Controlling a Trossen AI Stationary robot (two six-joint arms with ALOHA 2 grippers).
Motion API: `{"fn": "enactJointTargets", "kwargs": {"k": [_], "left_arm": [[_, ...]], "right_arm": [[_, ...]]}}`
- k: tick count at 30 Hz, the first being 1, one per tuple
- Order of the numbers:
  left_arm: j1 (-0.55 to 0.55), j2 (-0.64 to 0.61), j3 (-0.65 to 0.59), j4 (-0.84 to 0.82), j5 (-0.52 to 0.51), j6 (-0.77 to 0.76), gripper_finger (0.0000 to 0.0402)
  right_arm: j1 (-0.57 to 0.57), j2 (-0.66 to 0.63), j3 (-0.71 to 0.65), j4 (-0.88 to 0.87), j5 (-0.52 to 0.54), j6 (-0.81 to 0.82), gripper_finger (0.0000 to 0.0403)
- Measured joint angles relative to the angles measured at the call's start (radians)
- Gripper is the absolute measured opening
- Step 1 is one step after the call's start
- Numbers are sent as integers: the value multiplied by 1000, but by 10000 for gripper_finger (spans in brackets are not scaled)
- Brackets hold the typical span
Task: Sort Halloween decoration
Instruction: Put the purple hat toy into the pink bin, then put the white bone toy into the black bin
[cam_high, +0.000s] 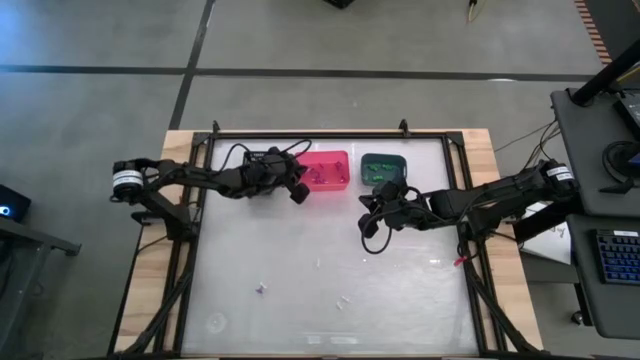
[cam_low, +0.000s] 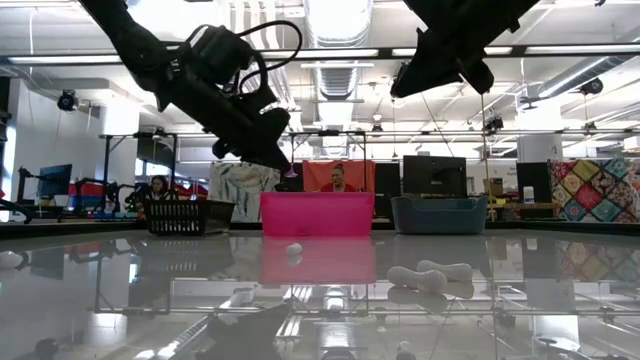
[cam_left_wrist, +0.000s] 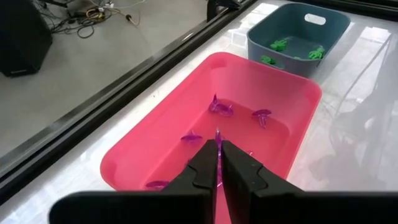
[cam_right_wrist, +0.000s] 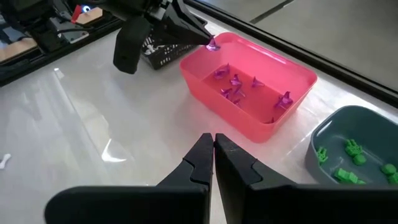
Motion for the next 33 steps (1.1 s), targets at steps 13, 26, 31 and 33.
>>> {"fn": "enactJointTargets", "kwargs": {"k": [13,26,31,33], "left_arm": [[-2,0,0,-15,0,0,70],[-159,-71,6,-101,165,-51,74],[-296,-86,6,-125,166,-11,72],[-349,-85,6,-124,166,-4,72]], "right_arm": [[0,0,0,0,0,-1,9],[1,0,0,-1,-26,5,9],[1,0,0,-1,-26,6,9],[1,0,0,-1,-26,7,9]]}}
